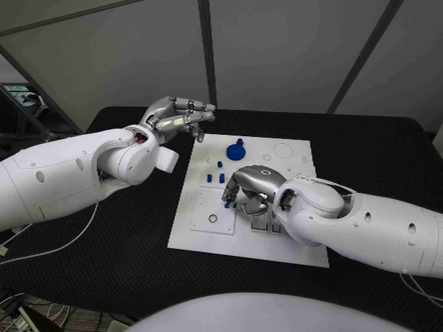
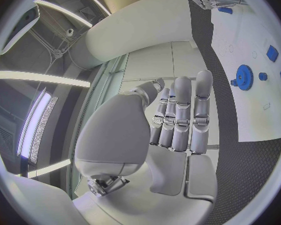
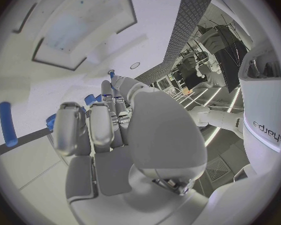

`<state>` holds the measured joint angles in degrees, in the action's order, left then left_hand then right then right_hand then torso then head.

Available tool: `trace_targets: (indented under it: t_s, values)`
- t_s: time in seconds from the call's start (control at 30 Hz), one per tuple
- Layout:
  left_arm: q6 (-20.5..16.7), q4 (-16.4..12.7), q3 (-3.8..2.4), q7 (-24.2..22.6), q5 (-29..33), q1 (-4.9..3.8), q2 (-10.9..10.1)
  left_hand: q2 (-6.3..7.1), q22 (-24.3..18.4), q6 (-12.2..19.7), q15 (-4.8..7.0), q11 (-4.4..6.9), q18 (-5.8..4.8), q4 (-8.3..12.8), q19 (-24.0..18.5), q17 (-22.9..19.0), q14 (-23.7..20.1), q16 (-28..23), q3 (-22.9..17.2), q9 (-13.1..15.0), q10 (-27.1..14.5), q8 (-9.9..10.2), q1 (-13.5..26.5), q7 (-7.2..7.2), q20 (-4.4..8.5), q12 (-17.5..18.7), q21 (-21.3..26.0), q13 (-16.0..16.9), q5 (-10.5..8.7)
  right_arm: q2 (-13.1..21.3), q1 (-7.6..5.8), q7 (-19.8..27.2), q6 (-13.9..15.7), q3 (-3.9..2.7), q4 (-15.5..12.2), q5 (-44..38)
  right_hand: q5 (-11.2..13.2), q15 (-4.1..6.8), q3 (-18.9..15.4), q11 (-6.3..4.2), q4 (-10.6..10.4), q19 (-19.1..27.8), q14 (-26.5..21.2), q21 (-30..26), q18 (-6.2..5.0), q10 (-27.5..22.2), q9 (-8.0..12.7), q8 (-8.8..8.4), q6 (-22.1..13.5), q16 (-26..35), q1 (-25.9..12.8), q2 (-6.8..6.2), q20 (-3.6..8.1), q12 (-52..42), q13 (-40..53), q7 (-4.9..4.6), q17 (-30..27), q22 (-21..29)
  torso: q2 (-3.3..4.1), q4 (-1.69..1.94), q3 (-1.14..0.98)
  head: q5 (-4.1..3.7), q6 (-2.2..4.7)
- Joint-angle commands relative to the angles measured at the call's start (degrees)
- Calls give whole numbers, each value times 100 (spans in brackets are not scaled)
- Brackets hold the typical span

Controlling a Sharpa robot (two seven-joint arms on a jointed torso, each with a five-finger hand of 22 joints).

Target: Assemble the parts on the task board

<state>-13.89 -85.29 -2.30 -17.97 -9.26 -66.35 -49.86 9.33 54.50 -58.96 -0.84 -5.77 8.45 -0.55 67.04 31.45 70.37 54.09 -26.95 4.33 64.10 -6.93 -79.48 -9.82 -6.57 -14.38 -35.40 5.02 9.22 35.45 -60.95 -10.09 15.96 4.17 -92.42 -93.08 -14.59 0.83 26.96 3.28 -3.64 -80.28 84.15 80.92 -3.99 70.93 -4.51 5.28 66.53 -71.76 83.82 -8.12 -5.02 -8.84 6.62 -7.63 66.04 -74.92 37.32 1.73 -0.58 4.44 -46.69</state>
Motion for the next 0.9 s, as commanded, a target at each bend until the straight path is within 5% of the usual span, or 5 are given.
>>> trace_targets:
  t_s: [0.03,0.47,0.7,0.9]
  values:
    - [17,3,-3,-3,29,-8,9,-30,-5,-6,-15,-12,196,-6,-38,-6,-29,-38,41,-6,-46,-5,22,-48,8,-34,20,9,-30,-19,0,-47,-102,0,11,-117,-35,29,-4,19,27,-20,242,35,61,5,-9,17,29,-23,-40,-5,-3,11,-4,-1,-5,-149,1,0,1,8,-11]
    - [56,-1,-2,35,29,-8,6,-31,-11,6,-23,-20,195,-12,-39,-22,-29,-38,57,-12,-64,-5,39,-56,1,-45,30,10,-30,-120,9,-226,-367,9,61,-383,-31,25,-12,24,25,-16,239,37,61,-4,-6,10,20,-25,-66,-2,-7,18,-7,-5,-13,-149,2,5,5,10,-36]
    - [67,0,-2,48,29,-8,2,-31,-11,6,-23,-20,195,-12,-39,-22,-29,-38,57,-12,-64,-5,39,-56,1,-45,30,10,-30,-126,10,-281,-466,117,22,-517,-9,15,-41,34,26,13,227,20,53,-37,3,-17,-17,-18,-122,-28,-17,41,-17,-12,-42,-123,-5,0,7,13,-47]
    - [79,5,-2,59,29,-8,2,-32,-14,15,-26,-24,195,-14,-39,-31,-30,-38,64,-15,-76,-3,45,-59,-2,-49,35,9,-29,-131,10,-299,-329,149,24,-547,-40,-83,-73,151,-20,138,189,-72,21,-358,78,-184,-369,26,-298,-129,-82,211,-104,-140,-150,16,-9,-1,3,12,-45]
